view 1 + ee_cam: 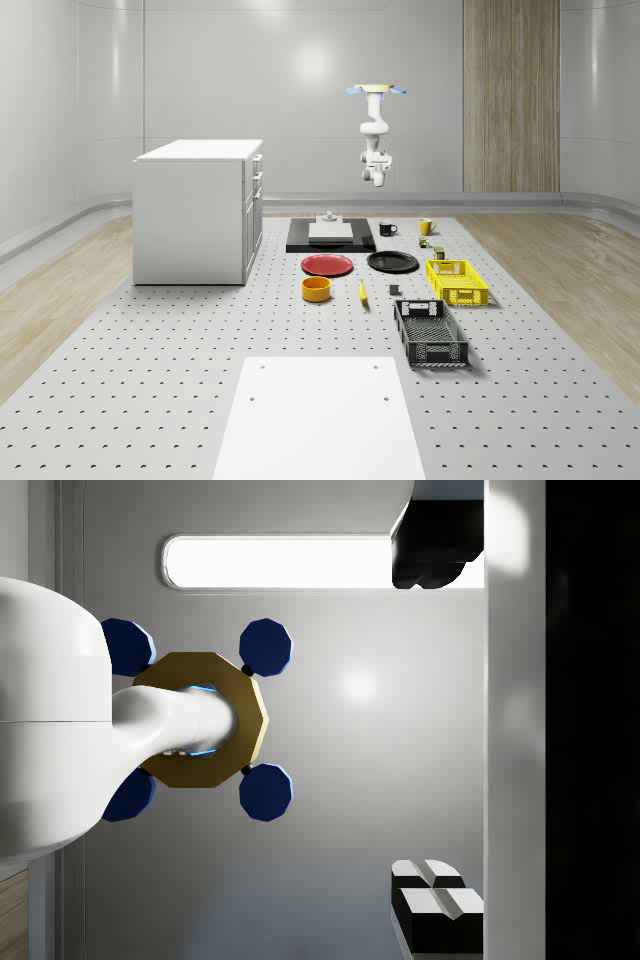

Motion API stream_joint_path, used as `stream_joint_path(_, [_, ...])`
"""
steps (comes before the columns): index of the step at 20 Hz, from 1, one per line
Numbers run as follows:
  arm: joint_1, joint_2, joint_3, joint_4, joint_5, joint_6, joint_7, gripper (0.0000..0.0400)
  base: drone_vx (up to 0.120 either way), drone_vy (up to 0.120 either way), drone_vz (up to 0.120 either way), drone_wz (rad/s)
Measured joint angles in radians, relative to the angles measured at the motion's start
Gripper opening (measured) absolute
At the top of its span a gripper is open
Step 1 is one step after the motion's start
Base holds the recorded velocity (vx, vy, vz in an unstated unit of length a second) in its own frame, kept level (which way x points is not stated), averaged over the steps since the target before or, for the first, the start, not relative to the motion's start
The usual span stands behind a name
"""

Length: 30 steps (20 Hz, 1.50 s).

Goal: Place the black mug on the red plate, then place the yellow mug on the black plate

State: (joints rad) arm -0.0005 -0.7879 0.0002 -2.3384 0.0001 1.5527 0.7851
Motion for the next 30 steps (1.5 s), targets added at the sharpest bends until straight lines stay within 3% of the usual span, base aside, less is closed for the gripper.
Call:
stream_joint_path(7, [-0.003, 0.033, 0.002, 0.149, 0.001, -0.111, -0.002, 0.0400, 0.000, 0.000, 0.000, 0.000])
stream_joint_path(13, [-0.005, 0.069, 0.003, 0.248, 0.002, -0.168, -0.002, 0.0400, 0.067, 0.000, 0.000, 0.000])
stream_joint_path(19, [-0.006, 0.083, 0.003, 0.286, 0.002, -0.188, -0.003, 0.0400, 0.120, 0.000, 0.000, 0.000])
stream_joint_path(23, [-0.006, 0.085, 0.004, 0.294, 0.002, -0.191, -0.003, 0.0400, 0.120, -0.110, 0.000, 0.000])
stream_joint_path(30, [-0.007, 0.084, 0.004, 0.295, 0.002, -0.188, -0.003, 0.0400, 0.120, 0.000, 0.000, 0.000])
